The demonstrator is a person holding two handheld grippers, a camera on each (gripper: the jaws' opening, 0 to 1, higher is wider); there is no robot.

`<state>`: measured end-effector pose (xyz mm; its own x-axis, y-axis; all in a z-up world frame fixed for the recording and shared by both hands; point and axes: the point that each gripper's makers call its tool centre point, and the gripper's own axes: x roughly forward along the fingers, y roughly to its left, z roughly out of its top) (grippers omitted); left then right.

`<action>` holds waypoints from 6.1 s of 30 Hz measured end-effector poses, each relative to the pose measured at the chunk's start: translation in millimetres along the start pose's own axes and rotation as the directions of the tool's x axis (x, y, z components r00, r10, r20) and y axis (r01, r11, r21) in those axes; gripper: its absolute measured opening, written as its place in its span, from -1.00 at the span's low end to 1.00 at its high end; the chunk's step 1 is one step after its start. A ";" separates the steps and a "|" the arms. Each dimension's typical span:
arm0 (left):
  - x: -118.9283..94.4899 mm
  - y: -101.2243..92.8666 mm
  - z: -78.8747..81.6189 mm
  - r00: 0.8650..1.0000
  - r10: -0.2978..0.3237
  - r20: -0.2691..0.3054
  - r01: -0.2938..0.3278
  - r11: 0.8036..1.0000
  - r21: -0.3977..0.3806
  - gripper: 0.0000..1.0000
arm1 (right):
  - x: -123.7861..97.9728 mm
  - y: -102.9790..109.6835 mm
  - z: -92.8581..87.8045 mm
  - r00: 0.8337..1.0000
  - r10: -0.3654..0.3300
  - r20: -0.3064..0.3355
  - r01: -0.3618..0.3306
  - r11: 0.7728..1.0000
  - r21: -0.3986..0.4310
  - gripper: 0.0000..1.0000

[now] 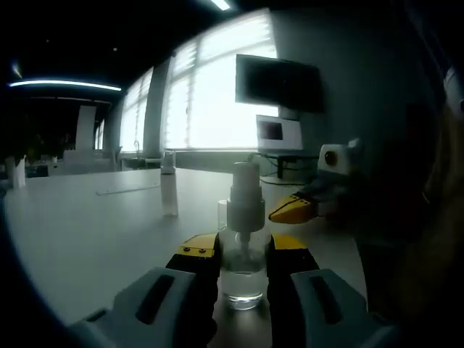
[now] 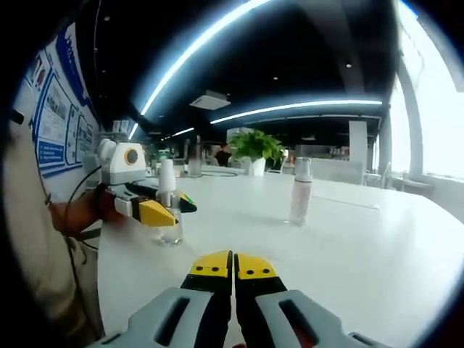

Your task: Clamp pump bottle remove cover press pump head put on cover

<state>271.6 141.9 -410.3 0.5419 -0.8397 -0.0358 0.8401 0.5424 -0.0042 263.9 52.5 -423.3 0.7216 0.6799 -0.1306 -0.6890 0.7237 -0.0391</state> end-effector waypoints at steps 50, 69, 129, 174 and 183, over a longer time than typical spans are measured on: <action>0.5 0.3 -0.5 1.000 0.003 0.000 -0.003 1.000 -0.015 -0.67 | 20.9 -27.4 31.2 0.990 -0.135 0.043 0.136 0.990 -0.023 -0.62; 0.9 2.7 -1.0 1.000 0.007 -0.001 -0.007 1.000 -0.028 -0.67 | 32.9 -52.7 25.4 0.977 -0.213 0.028 0.212 0.977 0.028 -0.49; 1.4 2.4 -1.1 1.000 0.009 -0.003 -0.009 1.000 -0.007 -0.67 | 64.1 -65.3 -8.2 0.970 -0.221 -0.097 0.224 0.974 0.021 -0.76; 1.6 5.0 -1.2 1.000 0.016 -0.005 -0.016 1.000 -0.004 -0.67 | 44.1 -67.8 4.4 0.961 -0.270 -0.061 0.273 0.961 0.047 -0.77; 1.7 5.3 -1.3 1.000 0.018 -0.004 -0.018 1.000 -0.002 -0.67 | 43.1 -59.3 17.1 0.967 -0.252 -0.030 0.254 0.964 0.085 -0.77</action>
<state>276.9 143.4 -411.7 0.5567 -0.8297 -0.0403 0.8302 0.5574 -0.0059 337.0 40.9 -409.7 0.8696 0.4714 -0.1466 -0.4749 0.8800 0.0129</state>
